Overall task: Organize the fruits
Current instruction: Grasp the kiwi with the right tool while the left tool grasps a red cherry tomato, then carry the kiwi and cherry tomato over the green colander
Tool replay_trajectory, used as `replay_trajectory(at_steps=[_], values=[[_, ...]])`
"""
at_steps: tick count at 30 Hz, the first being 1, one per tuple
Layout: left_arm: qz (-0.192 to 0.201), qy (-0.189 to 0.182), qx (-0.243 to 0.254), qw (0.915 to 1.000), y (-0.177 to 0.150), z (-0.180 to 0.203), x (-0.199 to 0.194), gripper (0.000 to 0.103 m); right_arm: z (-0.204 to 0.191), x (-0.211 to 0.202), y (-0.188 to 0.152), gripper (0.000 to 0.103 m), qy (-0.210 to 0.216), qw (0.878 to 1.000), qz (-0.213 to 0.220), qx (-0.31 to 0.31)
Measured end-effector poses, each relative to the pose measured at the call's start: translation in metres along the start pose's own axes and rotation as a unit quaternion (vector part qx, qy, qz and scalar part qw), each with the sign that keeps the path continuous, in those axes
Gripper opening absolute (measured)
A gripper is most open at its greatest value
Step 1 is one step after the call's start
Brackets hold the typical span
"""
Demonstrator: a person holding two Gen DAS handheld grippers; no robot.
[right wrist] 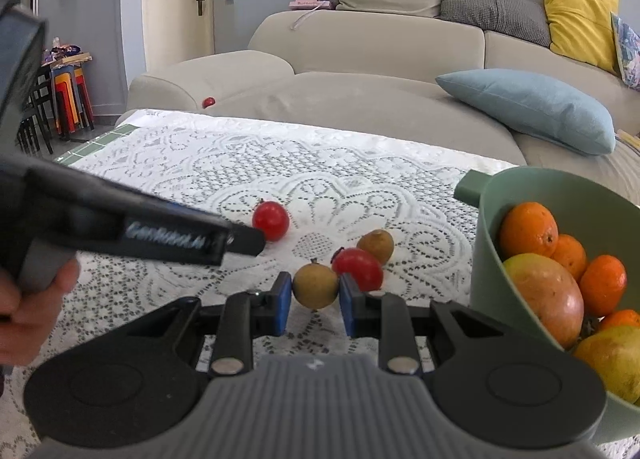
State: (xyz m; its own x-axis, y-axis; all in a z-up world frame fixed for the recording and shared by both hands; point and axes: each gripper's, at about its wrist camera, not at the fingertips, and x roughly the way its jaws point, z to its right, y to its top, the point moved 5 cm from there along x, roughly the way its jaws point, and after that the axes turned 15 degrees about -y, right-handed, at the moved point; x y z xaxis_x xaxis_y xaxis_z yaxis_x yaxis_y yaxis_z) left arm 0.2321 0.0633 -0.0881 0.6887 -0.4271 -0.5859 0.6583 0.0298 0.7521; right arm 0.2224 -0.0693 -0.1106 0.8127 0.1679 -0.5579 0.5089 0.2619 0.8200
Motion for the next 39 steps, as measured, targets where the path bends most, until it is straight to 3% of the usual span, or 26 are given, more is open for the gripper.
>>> replay_trajectory(at_steps=[15,20,39], values=[[0.009,0.006,0.007,0.9999,0.007,-0.011,0.023,0.044,0.002,0.002,-0.003,0.022,0.001,1.000,-0.006,0.010],[0.014,-0.001,0.007,0.9999,0.006,-0.010,0.021,0.035,0.002,0.002,-0.004,0.022,0.001,1.000,-0.006,0.012],[0.047,-0.021,0.011,0.9986,-0.005,0.041,-0.045,0.035,0.009,-0.047,0.006,0.022,0.005,0.999,0.045,-0.003]])
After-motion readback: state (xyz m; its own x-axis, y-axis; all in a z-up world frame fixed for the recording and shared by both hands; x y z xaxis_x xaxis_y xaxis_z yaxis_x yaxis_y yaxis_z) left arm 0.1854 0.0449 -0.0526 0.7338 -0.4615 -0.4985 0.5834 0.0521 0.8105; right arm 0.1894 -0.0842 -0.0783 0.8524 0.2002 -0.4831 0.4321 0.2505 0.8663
